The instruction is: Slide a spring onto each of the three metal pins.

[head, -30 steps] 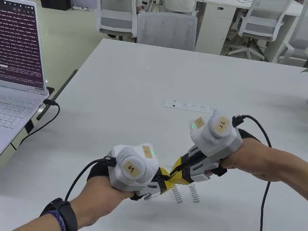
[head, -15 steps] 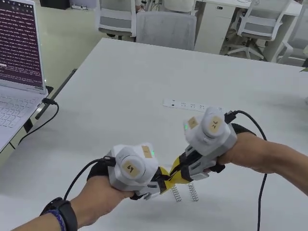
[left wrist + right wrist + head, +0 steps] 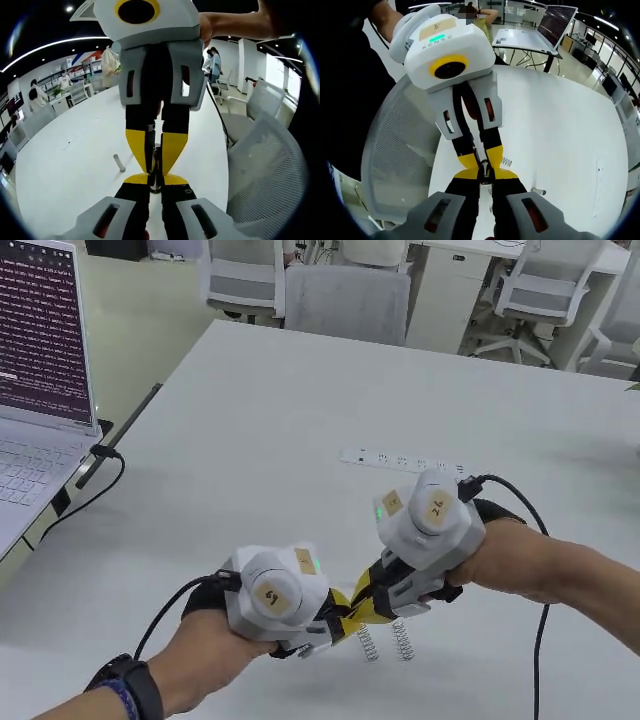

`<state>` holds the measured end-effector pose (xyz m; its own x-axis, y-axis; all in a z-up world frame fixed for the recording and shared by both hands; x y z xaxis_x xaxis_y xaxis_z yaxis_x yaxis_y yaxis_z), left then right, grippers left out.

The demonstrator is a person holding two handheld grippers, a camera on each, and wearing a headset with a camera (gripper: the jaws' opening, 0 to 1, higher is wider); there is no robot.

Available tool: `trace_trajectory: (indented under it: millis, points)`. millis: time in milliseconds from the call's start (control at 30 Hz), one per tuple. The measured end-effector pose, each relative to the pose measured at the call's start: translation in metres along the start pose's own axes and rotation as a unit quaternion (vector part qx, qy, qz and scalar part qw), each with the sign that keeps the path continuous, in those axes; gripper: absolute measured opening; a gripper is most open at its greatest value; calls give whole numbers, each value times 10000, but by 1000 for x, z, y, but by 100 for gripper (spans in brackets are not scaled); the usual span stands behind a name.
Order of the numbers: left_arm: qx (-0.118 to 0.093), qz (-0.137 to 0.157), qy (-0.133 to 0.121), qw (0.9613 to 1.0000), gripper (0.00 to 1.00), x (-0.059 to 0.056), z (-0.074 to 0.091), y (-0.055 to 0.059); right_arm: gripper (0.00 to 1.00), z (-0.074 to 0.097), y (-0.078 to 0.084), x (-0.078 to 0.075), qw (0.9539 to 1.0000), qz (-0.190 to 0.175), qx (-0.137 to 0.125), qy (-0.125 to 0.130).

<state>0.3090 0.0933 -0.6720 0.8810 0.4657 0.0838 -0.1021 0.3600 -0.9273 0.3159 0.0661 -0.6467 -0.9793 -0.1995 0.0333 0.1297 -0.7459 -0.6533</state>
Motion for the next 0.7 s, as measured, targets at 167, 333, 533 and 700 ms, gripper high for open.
trace_trajectory:
  millis: [167,333,533,700]
  points:
    - [-16,-3,-30,10000,0,0,2,0,5,-3,3,-1,9999,48,112,1]
    - [-49,57,-68,9999,3,1,5,0,5,-5,10,-1,9995,107,285,-1]
    - [-95,238,-182,9995,7,4,15,2,5,-7,14,-2,9994,54,330,20]
    - [-88,338,-281,9990,10,6,22,6,5,-6,16,-5,9994,5,328,60]
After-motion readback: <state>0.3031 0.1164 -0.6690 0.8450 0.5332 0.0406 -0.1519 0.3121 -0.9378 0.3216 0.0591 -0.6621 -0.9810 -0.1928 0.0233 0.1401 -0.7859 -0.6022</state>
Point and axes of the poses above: the centre of the closed fingertips' face, and the gripper's own axes: z roughly backward along the fingers, x roughly to its left, y roughly out of its underside, the point moved 4 cm from there along z, roughly backward along the fingers, and after that the axes turned 10 degrees about -x, right-handed, at the moved point
